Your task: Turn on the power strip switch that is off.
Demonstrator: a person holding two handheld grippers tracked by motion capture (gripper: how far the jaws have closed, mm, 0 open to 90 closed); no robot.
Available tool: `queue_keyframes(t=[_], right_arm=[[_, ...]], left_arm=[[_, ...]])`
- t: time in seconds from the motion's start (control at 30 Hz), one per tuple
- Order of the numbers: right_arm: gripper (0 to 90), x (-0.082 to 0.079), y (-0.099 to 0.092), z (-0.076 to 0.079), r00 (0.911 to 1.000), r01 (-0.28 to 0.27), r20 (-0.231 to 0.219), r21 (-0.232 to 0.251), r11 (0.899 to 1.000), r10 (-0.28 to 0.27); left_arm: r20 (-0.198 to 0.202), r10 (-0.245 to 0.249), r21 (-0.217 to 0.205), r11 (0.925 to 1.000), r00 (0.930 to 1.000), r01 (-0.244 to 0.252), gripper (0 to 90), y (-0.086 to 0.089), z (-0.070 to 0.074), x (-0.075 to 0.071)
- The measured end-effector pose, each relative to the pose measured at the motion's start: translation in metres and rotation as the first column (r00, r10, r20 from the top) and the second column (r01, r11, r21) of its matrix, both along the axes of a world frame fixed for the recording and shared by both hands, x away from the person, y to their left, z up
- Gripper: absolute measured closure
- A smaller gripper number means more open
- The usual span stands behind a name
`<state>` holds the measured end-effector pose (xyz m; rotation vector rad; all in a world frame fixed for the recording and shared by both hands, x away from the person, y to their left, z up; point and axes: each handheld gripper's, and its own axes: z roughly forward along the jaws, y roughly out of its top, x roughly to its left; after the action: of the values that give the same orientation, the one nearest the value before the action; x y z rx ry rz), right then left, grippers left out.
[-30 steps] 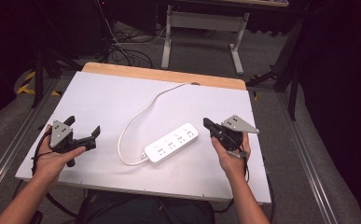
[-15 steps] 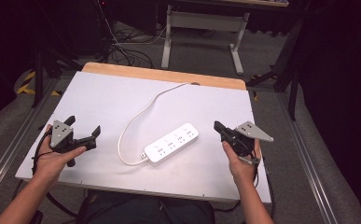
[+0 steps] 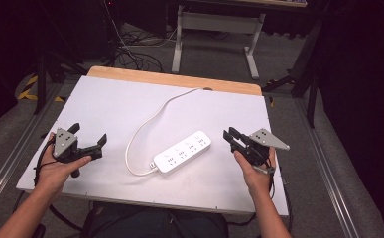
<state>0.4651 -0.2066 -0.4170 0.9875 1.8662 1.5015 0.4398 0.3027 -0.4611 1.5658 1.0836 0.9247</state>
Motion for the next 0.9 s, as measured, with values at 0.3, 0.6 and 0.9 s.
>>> queue_keyframes(t=[0.3, 0.6, 0.9], right_arm=[[56.1, 0.0, 0.0025, 0.0005, 1.0, 0.005, 0.002, 0.0, 1.0, -0.005], [50.8, 0.0002, 0.0019, 0.0008, 0.9999, 0.012, 0.01, 0.009, 1.0, -0.012], [43.3, 0.0007, 0.0011, 0.0009, 0.9995, 0.025, 0.019, 0.023, 0.999, -0.025]], left_arm=[[0.001, -0.001, 0.0, 1.0, 1.0, 0.001, 3.9, -0.0002, 0.0, 0.0], [0.0, 0.0, -0.001, 1.0, 1.0, 0.0, 4.1, -0.0002, 0.0001, -0.0001], [-0.001, 0.004, -0.004, 1.0, 1.0, -0.004, 4.1, 0.0002, 0.0002, -0.0003]])
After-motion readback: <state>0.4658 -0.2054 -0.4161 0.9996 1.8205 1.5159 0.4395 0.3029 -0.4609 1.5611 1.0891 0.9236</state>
